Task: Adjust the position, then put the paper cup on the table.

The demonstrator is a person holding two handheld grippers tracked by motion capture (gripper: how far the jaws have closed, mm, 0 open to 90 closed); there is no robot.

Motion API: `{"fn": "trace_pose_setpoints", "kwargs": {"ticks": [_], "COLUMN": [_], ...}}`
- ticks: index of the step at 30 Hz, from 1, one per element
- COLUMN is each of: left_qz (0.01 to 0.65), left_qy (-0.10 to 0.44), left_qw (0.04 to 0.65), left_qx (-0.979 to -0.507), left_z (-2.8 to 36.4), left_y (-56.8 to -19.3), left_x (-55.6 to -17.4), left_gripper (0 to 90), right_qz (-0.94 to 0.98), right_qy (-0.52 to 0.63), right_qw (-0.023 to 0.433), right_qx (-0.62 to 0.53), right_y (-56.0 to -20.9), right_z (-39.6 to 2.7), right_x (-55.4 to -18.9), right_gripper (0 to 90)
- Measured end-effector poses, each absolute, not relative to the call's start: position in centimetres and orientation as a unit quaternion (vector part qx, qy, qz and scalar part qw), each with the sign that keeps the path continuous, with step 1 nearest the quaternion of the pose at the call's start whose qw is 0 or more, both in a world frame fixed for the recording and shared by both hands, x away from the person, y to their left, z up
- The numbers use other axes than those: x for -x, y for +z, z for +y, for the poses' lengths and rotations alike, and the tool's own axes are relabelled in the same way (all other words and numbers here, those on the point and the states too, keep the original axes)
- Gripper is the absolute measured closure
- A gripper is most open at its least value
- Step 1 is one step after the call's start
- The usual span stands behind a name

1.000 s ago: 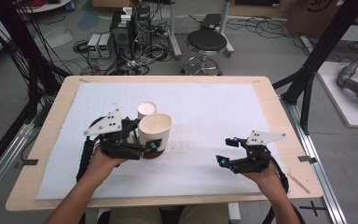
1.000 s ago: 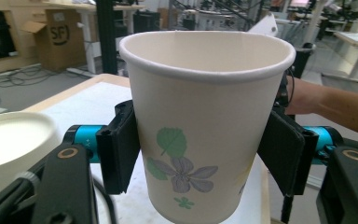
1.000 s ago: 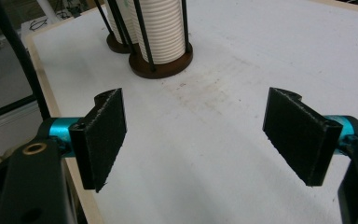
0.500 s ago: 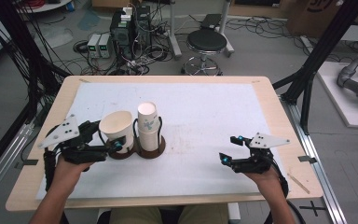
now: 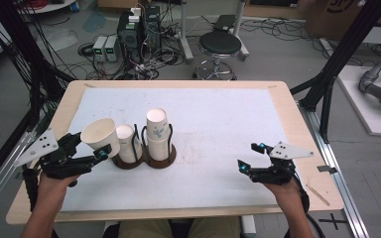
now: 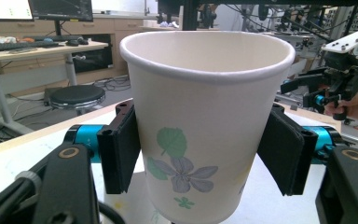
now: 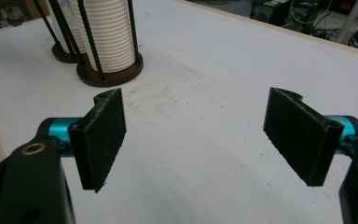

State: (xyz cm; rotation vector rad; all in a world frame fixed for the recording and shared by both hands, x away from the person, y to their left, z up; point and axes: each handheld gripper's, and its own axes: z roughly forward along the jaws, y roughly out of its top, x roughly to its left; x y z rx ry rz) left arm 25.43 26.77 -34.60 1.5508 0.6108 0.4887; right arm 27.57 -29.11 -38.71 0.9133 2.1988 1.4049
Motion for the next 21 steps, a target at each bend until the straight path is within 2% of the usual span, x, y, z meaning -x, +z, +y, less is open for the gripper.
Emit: {"fn": "trace_pose_setpoints", "kwargs": {"ticks": [21], "left_qz": [0.288], "left_qy": [0.233], "left_qw": [0.656], "left_qx": [-0.658], "left_z": [29.5], "left_y": [-34.1], "left_x": [-25.5], "left_gripper": [34.5], "right_qz": [0.784], "right_qy": [0.494], "right_qw": [0.187], "right_qx": [-0.325], "right_y": [-38.8], "right_z": [-28.8], "right_x": [-27.8], "right_gripper": [21.7]}}
